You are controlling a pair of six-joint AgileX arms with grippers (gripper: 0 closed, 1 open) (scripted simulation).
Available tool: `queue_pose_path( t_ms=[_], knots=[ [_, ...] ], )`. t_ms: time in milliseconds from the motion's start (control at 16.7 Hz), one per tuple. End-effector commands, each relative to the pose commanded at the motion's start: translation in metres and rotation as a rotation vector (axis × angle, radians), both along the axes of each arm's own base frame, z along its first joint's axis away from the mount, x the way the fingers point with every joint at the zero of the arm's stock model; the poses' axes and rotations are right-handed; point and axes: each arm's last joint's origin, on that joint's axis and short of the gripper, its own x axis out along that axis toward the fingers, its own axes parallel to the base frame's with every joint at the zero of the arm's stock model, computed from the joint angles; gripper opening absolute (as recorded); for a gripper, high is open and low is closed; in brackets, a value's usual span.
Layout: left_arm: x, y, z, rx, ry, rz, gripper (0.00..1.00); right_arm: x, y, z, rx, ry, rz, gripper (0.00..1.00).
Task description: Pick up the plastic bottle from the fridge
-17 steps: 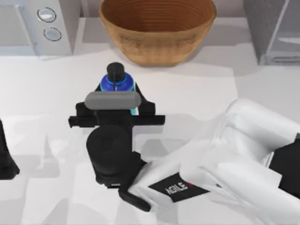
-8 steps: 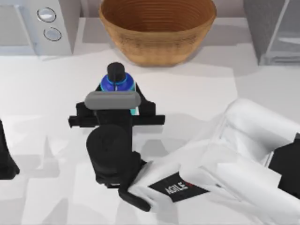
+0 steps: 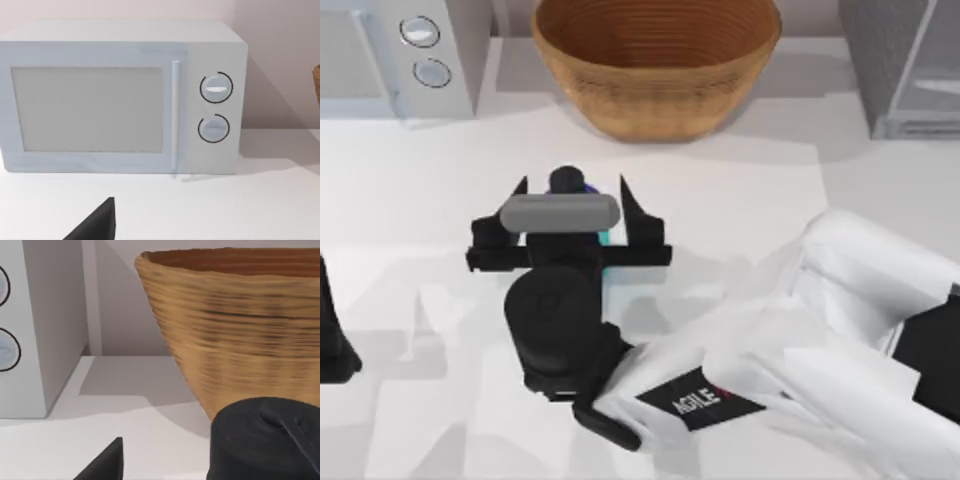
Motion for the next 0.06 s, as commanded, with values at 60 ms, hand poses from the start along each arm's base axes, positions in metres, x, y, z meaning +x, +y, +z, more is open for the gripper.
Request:
queue_pose_path(
  t_ms=[60],
  knots=[
    [0.0000, 0.0000, 0.0000, 0.000, 0.000, 0.000, 1.00, 0.0000, 0.0000, 0.0000, 0.000, 0.000, 0.000, 1.00]
  ],
)
